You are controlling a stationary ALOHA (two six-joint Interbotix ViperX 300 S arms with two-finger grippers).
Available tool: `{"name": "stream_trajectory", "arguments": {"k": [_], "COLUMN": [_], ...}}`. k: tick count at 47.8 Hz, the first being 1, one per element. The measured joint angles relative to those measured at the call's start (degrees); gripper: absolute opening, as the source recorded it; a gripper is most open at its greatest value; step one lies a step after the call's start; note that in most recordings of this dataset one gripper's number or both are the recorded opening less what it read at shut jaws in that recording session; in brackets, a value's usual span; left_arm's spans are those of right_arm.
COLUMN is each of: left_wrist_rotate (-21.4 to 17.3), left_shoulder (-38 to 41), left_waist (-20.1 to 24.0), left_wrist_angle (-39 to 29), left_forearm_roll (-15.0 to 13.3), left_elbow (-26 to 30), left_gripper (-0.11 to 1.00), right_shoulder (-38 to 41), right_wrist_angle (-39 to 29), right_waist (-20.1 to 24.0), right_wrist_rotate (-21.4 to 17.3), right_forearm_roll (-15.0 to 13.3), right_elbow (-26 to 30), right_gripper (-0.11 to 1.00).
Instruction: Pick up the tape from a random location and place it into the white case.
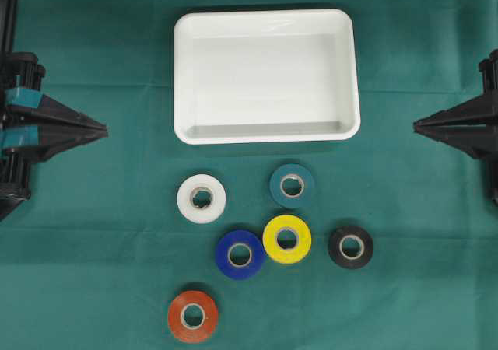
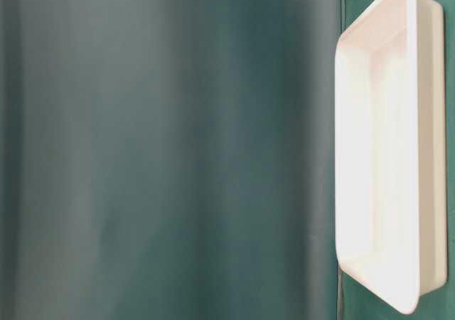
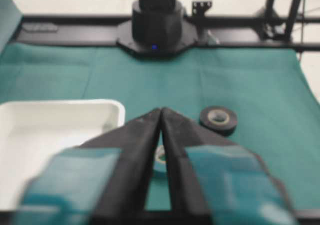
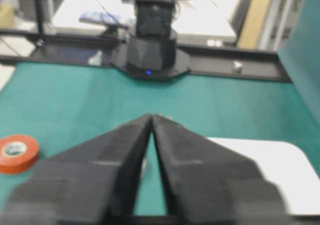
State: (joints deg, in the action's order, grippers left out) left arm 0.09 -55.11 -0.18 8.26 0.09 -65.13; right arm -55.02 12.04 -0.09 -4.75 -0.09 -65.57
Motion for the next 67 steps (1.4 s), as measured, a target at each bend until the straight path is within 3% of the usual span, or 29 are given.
{"name": "stream_trajectory", "arguments": {"k": [9,12,15,50,67], "left_wrist_rotate": [0.4,0.4,0.3,0.4,0.4], "left_shoulder": [0.1,0.1,0.1,0.1,0.1], "left_waist": [-0.2,-0.2,-0.2,-0.9,-8.3], "left_wrist_angle": [-0.1,-0.1,-0.1,-0.1,-0.1], "left_forearm_roll": [0.0,0.0,-0.1,-0.1,-0.1], "left_elbow": [0.0,0.0,0.0,0.0,0.0], "left_gripper": [0.81,0.94,1.0,1.0,1.0], "right_shoulder": [0.1,0.1,0.1,0.1,0.1], "right_wrist_angle": [-1.7,-2.4,-2.8,-4.3,-4.4], "right_waist": [-0.1,-0.1,0.0,-0.1,-0.1], "right_wrist_rotate": [-0.9,-0.9,-0.9,-1.0,-1.0], "right_forearm_roll": [-0.1,0.0,0.0,-0.1,-0.1], "right_elbow": [0.8,1.0,1.3,1.7,1.9], "right_gripper": [0.83,0.91,0.91,0.92,0.92]}}
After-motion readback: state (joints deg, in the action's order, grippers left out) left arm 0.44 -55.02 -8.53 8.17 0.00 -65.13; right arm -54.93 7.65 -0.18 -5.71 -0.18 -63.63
